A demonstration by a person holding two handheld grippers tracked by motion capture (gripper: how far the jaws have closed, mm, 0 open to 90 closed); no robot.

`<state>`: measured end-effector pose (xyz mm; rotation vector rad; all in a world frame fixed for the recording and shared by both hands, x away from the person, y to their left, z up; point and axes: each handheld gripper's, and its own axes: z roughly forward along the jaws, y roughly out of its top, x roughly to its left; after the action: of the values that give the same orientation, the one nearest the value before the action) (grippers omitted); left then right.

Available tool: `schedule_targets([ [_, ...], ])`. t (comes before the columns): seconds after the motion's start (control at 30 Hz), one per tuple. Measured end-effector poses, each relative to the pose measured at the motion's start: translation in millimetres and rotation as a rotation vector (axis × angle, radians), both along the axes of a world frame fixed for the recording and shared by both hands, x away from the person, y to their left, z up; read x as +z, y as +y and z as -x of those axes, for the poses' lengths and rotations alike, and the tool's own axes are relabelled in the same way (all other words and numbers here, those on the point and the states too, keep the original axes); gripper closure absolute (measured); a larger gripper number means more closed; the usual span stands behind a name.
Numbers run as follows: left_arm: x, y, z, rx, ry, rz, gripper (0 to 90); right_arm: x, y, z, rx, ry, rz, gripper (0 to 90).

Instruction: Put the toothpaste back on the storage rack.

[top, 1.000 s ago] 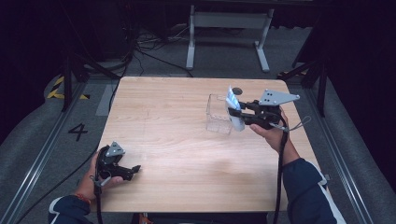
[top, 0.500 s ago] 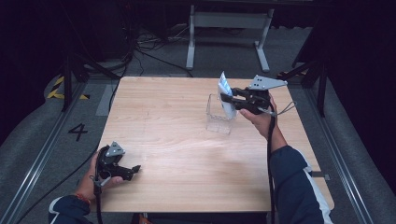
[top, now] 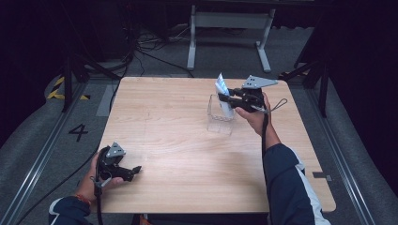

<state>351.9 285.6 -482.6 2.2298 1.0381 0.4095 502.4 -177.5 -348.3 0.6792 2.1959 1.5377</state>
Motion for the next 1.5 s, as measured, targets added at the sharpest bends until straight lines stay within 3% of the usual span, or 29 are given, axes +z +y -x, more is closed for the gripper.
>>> schedule_targets([
  [0.7, 0.1, 0.1, 0.1, 0.0, 0.003, -0.002, 0.6, -32.6, -7.8, -4.9, -0.002, 0.038, 0.066, 66.2],
  [0.87, 0.1, 0.1, 0.0, -0.002, 0.001, -0.003, 0.6, -40.3, -7.0, -3.2, 0.017, 0.051, 0.114, 66.0],
  [1.07, 0.1, 0.1, -0.1, -0.002, 0.001, -0.002, 0.6, -42.9, -6.0, -2.7, 0.029, 0.051, 0.132, 65.8],
  [1.33, 0.1, 0.2, 0.0, -0.002, 0.001, -0.003, 0.6, -51.1, -0.3, -4.9, 0.05, 0.091, 0.229, 64.9],
  [1.5, 0.1, 0.1, 0.0, -0.002, 0.001, -0.003, 0.6, -52.5, -0.6, -5.9, 0.044, 0.11, 0.248, 64.4],
])
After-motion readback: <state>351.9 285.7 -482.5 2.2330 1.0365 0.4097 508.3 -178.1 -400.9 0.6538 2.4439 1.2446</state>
